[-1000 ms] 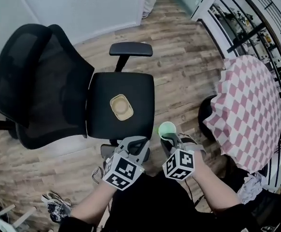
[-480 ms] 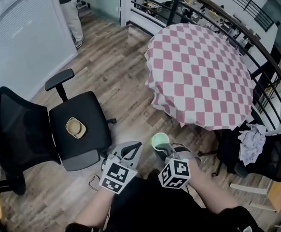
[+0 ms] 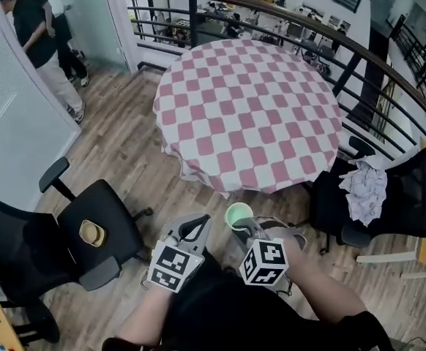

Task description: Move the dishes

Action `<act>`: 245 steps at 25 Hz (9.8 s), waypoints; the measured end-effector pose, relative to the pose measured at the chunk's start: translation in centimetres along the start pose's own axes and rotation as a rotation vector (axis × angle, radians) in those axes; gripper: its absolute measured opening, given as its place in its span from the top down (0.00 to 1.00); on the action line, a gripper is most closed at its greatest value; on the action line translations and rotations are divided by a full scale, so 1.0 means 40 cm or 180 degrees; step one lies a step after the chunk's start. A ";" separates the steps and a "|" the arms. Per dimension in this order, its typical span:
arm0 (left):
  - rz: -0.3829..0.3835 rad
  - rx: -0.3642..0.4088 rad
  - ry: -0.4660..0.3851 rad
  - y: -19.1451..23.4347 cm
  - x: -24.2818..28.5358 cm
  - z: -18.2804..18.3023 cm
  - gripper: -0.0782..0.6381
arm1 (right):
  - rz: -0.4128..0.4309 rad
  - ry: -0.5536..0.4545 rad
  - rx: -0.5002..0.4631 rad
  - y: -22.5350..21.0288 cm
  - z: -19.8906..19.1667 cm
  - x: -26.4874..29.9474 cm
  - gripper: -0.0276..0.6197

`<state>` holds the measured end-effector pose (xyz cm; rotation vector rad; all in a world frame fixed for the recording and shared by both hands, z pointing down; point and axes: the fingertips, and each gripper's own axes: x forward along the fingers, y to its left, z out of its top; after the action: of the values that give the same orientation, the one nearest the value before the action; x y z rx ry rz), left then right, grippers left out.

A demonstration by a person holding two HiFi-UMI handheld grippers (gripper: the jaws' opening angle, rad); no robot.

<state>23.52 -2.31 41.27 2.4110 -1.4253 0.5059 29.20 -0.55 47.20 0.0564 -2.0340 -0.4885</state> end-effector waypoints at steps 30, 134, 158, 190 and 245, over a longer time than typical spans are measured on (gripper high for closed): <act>-0.0268 -0.0139 0.0264 0.420 0.568 0.228 0.88 | -0.0161 0.0492 0.0659 -0.854 -0.336 0.357 0.90; 0.3194 -0.1375 -0.0592 0.539 -0.721 -0.157 0.88 | 0.2344 -0.3025 0.0293 -0.130 0.978 0.112 0.92; 0.4060 -0.2736 -0.0269 0.746 -1.014 -0.856 0.88 | 0.3385 -0.1586 -0.1222 0.440 1.267 0.892 0.91; 0.3899 -0.2715 -0.0143 0.796 -0.961 -1.047 0.88 | 0.2334 -0.0660 -0.3494 0.662 1.059 1.566 0.80; 0.1228 -0.0780 -0.0167 0.496 -0.026 0.092 0.88 | 0.0435 -0.0521 -0.1086 -0.436 0.219 0.204 0.91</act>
<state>6.11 -12.30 38.94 1.9800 -1.8680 0.3282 14.83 -15.72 44.02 -0.3368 -2.0676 -0.7662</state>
